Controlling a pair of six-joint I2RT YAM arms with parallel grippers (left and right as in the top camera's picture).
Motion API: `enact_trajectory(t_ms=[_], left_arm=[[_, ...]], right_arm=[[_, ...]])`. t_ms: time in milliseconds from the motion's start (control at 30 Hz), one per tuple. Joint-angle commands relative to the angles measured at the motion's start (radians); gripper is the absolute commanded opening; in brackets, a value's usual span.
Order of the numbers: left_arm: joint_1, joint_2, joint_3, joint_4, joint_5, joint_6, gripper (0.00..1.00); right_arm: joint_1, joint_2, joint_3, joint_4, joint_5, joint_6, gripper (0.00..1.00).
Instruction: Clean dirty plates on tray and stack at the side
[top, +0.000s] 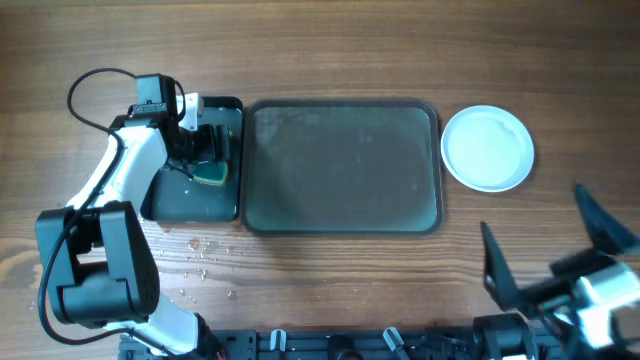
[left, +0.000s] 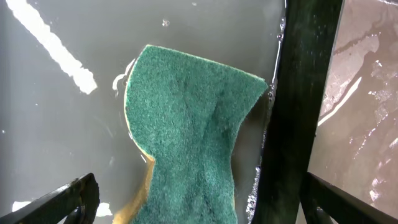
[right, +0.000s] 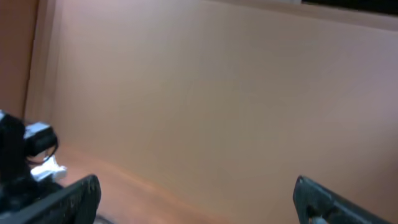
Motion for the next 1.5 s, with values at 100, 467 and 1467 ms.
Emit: enact_trajectory(t_ms=[100, 467, 1467], left_arm=[[-0.001, 0.005, -0.005, 0.003, -0.002, 0.004, 1.00], [-0.001, 0.005, -0.005, 0.003, -0.002, 0.004, 1.00], [-0.001, 0.005, -0.005, 0.003, -0.002, 0.004, 1.00]], right_arm=[[0.004, -0.151, -0.348, 0.377, 0.019, 0.075, 1.00], [0.004, -0.184, -0.641, 0.784, 0.103, 0.079, 1.00], [0.003, -0.171, -0.818, 0.372, 0.238, 0.265, 1.00]])
